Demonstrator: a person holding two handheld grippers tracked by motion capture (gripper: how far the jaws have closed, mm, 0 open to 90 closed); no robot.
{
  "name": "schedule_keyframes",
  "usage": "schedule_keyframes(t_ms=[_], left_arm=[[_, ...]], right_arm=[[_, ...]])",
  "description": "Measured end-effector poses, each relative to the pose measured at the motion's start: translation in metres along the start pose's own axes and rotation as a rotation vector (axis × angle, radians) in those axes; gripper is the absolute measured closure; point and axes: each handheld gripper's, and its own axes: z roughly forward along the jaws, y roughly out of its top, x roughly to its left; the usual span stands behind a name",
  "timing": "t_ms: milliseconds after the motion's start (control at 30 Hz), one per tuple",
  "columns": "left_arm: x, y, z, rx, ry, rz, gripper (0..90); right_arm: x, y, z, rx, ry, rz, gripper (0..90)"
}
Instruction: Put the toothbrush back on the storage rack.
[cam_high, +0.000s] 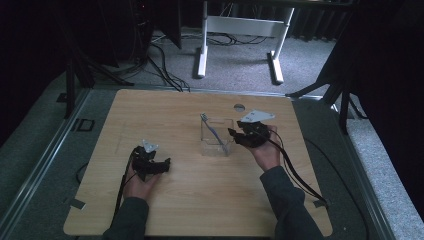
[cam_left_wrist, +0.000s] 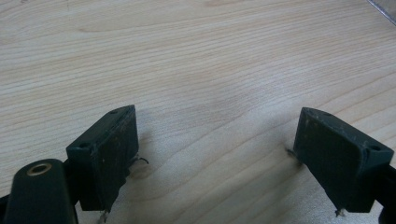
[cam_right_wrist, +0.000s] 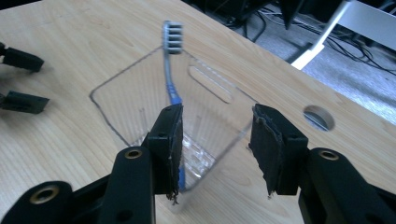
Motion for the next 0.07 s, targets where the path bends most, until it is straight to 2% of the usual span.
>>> schedule_keyframes(t_ms=[67], left_arm=[[0.0000, 0.0000, 0.0000, 0.000, 0.001, 0.000, 14.4]], right_arm=[[-0.0037, -0.0032, -0.0037, -0.001, -0.008, 0.018, 51.9]])
